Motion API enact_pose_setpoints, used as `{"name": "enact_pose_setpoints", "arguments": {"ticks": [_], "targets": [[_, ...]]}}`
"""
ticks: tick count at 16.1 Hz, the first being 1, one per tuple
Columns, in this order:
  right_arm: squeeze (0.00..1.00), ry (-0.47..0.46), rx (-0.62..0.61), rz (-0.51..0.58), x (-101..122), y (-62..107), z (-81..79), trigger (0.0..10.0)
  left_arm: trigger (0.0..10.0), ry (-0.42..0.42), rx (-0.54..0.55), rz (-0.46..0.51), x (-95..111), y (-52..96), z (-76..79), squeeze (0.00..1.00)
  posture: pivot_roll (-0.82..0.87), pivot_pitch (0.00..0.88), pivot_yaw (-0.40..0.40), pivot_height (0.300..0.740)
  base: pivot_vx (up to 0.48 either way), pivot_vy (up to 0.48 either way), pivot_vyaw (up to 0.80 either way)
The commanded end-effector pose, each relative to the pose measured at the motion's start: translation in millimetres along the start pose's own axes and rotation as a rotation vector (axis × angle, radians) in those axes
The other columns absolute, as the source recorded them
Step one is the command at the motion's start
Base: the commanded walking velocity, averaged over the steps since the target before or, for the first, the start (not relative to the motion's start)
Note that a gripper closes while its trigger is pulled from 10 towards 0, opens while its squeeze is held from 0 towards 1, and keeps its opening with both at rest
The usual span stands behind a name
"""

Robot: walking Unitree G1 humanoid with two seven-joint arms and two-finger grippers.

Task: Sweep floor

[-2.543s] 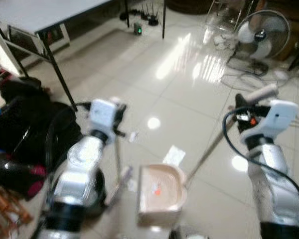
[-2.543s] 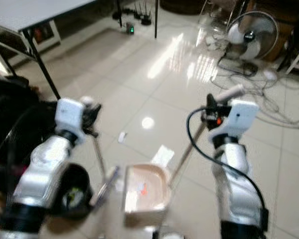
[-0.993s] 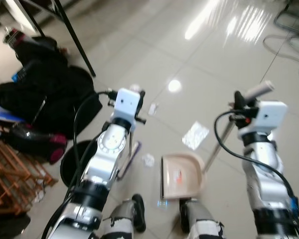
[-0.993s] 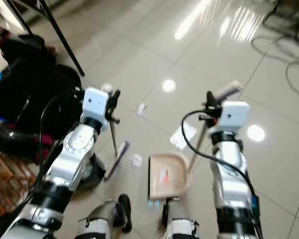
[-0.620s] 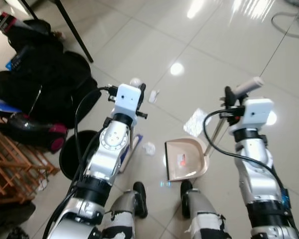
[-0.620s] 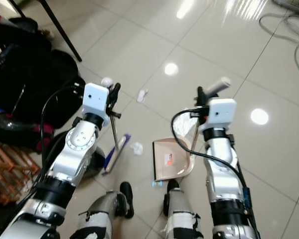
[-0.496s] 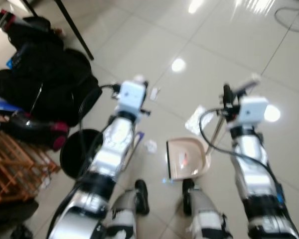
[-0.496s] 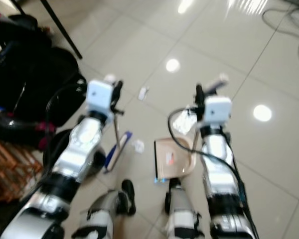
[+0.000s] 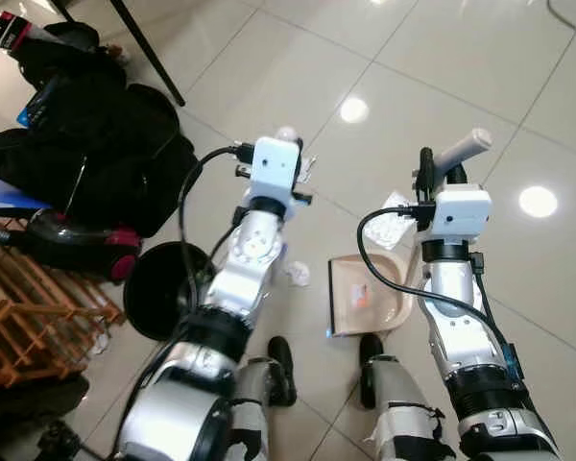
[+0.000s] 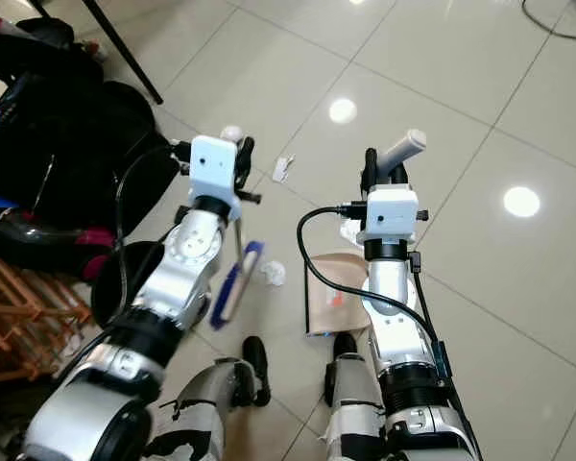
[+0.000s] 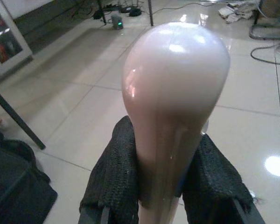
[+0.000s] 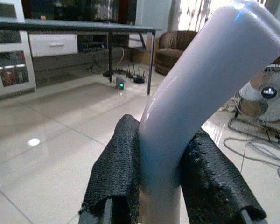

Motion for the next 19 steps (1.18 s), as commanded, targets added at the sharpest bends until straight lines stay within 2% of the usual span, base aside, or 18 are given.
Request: {"name": "enact_pose_setpoints", "arguments": {"ticks": [1, 3, 5, 6, 7, 8, 9, 10, 11, 12, 13, 16, 17, 19], "targets": [[0.0, 0.005, 0.038, -0.044, -12.1, 17.3, -14.2, 10.0, 10.0, 0.131, 0.036, -0.083, -21.4, 5.6, 2.6, 0.0, 0.09, 0.483, 0.181, 0.74, 0.0, 0.0, 0.0], [0.0, 0.005, 0.043, -0.048, -13.0, 21.2, -17.3, 10.0, 10.0, 0.204, 0.058, -0.086, -18.7, 3.0, 5.0, 0.0, 0.09, 0.483, 0.182, 0.74, 0.0, 0.0, 0.0], [0.0, -0.001, 0.045, -0.058, -14.2, 26.8, -22.3, 10.0, 10.0, 0.372, 0.044, -0.055, 0.5, -7.2, 18.3, 0.0, 0.09, 0.477, 0.183, 0.74, 0.0, 0.0, 0.0], [0.0, -0.002, 0.044, -0.06, -14.8, 27.4, -22.5, 10.0, 10.0, 0.426, 0.006, -0.032, 11.7, -11.0, 26.4, 0.0, 0.09, 0.474, 0.183, 0.74, 0.0, 0.0, 0.0], [0.0, -0.002, 0.044, -0.06, -14.8, 27.4, -22.5, 10.0, 10.0, 0.426, 0.006, -0.032, 11.7, -11.0, 26.4, 0.0, 0.09, 0.474, 0.183, 0.74, 0.0, 0.0, 0.0], [0.0, -0.003, 0.04, -0.062, -15.9, 26.9, -21.0, 10.0, 10.0, 0.514, -0.039, -0.003, 29.2, -16.2, 35.1, 0.0, 0.09, 0.467, 0.184, 0.74, 0.0, 0.0, 0.0], [0.0, -0.002, 0.037, -0.062, -16.4, 26.5, -20.1, 10.0, 10.0, 0.551, -0.051, 0.007, 35.7, -18.3, 37.4, 0.0, 0.08, 0.463, 0.183, 0.74, 0.0, 0.0, 0.0], [0.0, 0.001, 0.029, -0.062, -17.2, 24.2, -16.8, 10.0, 10.0, 0.62, -0.074, 0.064, 60.5, -25.3, 38.0, 0.0, 0.08, 0.457, 0.179, 0.74, 0.0, 0.0, 0.0], [0.0, 0.002, 0.027, -0.063, -17.9, 23.3, -15.5, 10.0, 10.0, 0.637, -0.08, 0.08, 67.7, -27.6, 37.9, 0.0, 0.08, 0.455, 0.176, 0.74, 0.0, 0.0, 0.0], [0.0, 0.002, 0.025, -0.064, -18.7, 22.5, -14.4, 10.0, 10.0, 0.648, -0.092, 0.09, 73.1, -29.2, 38.6, 0.0, 0.08, 0.453, 0.173, 0.74, 0.0, 0.0, 0.0], [0.0, 0.001, 0.023, -0.064, -18.9, 20.2, -12.7, 10.0, 10.0, 0.62, -0.164, 0.121, 85.6, -30.4, 41.5, 0.0, 0.08, 0.433, 0.165, 0.74, 0.0, 0.0, 0.0], [0.0, -0.003, 0.024, -0.063, -19.4, 18.6, -11.1, 10.0, 10.0, 0.561, -0.211, 0.133, 88.1, -29.3, 41.3, 0.0, 0.07, 0.407, 0.158, 0.74, 0.0, 0.0, 0.0], [0.0, -0.011, 0.011, -0.062, -19.3, 17.7, -4.4, 10.0, 10.0, 0.439, -0.265, 0.158, 94.3, -27.2, 31.5, 0.0, 0.06, 0.357, 0.144, 0.74, 0.0, 0.0, 0.0], [0.0, -0.015, 0.003, -0.059, -18.7, 17.5, 1.0, 10.0, 10.0, 0.354, -0.296, 0.183, 102.1, -26.9, 20.3, 0.0, 0.04, 0.337, 0.132, 0.74, 0.0, 0.0, 0.0]]}}
Point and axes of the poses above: a point about 5 cm out from each wrist's last joint towards the gripper, its own y axis pointing back from the gripper into the wrist, its own x axis along the axis of the wrist's last joint, z = x × y, the point moved 6 cm from there along -y, pointing out of the wrist towards the gripper, and after that the axes turned 2 degrees about y, right-handed, at the moved point
